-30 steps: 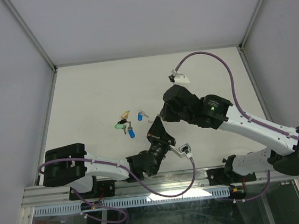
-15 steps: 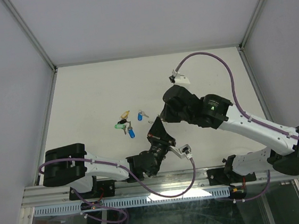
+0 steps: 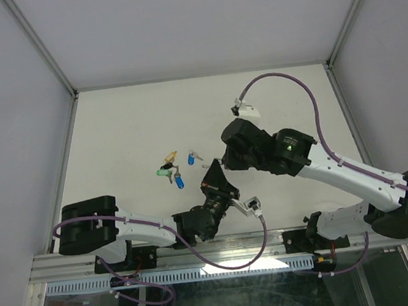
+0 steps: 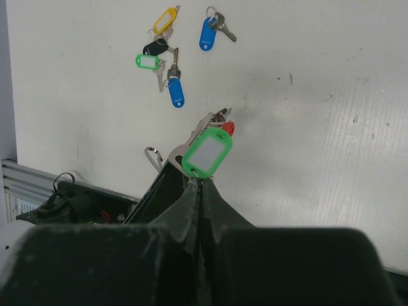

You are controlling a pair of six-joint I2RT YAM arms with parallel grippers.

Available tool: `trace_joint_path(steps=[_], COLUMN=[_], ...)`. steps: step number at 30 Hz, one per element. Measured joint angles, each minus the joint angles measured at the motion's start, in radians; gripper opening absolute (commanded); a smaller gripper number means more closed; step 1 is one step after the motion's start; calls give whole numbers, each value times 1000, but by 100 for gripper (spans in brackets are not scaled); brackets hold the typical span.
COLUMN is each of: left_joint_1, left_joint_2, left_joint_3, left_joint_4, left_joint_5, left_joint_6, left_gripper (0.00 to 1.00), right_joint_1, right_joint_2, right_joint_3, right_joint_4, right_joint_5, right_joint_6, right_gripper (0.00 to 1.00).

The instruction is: Put the keys on the keyring

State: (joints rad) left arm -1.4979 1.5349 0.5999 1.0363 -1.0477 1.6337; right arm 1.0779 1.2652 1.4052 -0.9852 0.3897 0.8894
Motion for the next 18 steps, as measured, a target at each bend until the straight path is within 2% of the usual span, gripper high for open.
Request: trace_joint_path(steps=[18], left_joint_1=[0], left_joint_2=[0], left_joint_3=[0], left_joint_4=[1], left_joint_5=[9], left_joint_6=[0], left_gripper=[0], right_joint_1=[8], right_joint_2=[11], right_joint_3=[19], right_joint_4=[-39], right_joint_5=[42], right_joint_6=[10], right_gripper=[0])
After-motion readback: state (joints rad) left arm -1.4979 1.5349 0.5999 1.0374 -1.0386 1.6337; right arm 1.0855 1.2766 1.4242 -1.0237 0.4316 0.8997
